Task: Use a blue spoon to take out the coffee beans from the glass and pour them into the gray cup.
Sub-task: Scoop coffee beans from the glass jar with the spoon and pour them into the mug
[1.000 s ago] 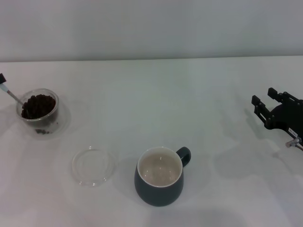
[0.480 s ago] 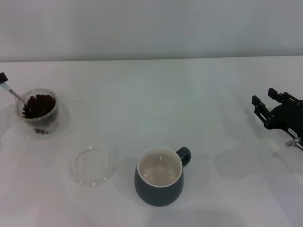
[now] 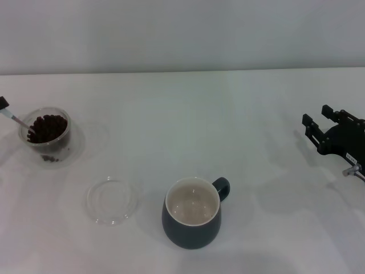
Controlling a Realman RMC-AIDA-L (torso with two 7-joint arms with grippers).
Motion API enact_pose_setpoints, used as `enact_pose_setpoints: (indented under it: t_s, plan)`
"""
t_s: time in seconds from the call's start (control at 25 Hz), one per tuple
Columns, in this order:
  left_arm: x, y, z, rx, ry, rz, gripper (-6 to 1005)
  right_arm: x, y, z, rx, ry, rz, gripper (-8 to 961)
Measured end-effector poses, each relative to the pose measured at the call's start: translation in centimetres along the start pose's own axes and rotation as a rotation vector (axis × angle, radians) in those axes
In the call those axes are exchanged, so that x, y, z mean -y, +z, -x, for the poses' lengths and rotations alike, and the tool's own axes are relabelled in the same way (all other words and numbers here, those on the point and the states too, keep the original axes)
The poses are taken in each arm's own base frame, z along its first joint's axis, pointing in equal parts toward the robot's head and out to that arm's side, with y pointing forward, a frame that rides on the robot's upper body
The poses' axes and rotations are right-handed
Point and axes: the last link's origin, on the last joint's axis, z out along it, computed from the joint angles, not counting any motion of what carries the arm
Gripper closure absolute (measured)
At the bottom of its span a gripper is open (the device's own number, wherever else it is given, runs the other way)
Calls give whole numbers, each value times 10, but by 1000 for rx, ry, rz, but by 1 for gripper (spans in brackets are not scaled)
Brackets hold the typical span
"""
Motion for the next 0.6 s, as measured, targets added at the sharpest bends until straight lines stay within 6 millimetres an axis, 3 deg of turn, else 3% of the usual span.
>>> enact_pose_setpoints:
  t_s: [0.6]
  plan:
    - [21,-17,11,-53,-199,-2,871,0,-1,-1,-4,-2,1,454]
